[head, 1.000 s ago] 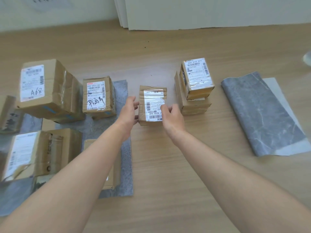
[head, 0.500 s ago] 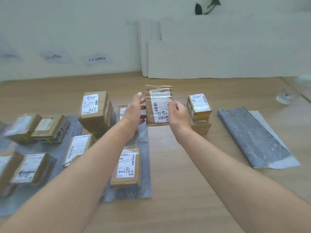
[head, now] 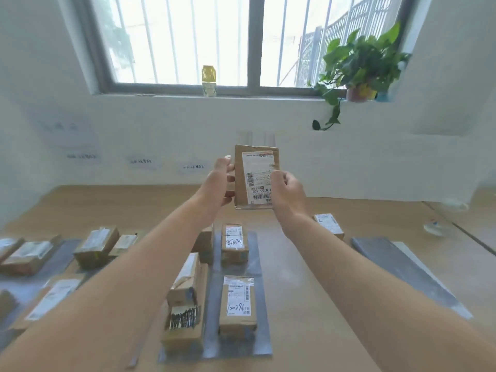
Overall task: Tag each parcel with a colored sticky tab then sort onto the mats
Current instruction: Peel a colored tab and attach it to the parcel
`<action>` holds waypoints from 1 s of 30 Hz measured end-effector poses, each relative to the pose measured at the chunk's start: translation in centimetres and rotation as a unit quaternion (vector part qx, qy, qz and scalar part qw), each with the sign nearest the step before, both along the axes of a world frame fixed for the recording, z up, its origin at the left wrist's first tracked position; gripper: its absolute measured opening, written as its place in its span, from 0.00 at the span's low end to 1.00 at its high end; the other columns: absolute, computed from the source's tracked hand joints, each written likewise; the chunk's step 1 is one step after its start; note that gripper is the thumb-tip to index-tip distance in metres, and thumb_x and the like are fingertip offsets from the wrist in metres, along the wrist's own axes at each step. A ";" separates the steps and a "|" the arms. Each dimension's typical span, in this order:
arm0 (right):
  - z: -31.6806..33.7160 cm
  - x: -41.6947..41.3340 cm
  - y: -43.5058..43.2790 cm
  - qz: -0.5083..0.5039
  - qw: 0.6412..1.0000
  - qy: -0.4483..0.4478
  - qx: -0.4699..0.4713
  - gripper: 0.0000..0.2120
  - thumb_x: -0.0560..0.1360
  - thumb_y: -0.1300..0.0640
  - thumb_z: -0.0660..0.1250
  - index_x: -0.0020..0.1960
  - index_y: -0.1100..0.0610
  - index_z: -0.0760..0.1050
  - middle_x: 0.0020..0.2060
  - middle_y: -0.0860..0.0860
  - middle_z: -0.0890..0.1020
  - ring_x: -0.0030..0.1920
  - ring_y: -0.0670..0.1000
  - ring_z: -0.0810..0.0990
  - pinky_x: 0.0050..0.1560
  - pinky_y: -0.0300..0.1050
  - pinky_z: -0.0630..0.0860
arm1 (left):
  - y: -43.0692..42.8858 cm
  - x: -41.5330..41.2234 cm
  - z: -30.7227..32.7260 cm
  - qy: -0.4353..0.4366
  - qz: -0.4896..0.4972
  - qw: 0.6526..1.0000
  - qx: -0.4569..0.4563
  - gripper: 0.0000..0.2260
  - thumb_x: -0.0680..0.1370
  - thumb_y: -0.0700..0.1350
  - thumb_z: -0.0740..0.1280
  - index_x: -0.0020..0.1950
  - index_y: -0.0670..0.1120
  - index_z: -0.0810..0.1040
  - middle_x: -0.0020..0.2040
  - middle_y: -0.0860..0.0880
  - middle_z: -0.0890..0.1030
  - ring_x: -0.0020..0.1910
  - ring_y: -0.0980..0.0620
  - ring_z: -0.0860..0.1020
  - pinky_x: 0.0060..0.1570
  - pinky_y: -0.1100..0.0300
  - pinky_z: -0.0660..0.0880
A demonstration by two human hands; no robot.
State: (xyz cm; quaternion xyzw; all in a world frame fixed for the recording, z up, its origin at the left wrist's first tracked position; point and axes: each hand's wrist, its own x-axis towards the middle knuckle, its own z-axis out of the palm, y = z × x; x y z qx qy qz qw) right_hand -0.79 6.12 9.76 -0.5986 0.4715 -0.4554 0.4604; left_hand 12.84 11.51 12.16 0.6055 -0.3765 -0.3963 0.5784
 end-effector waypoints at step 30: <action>2.0 2.3 10.8 0.062 0.998 -0.008 -0.018 0.16 0.79 0.45 0.58 0.58 0.53 0.78 0.48 0.48 0.86 0.48 0.49 0.84 0.43 0.46 0.79 | 12.5 2.1 2.7 -0.014 0.049 0.998 -0.040 0.22 0.84 0.59 0.49 0.63 0.51 0.78 0.53 0.45 0.82 0.52 0.44 0.81 0.55 0.52 0.77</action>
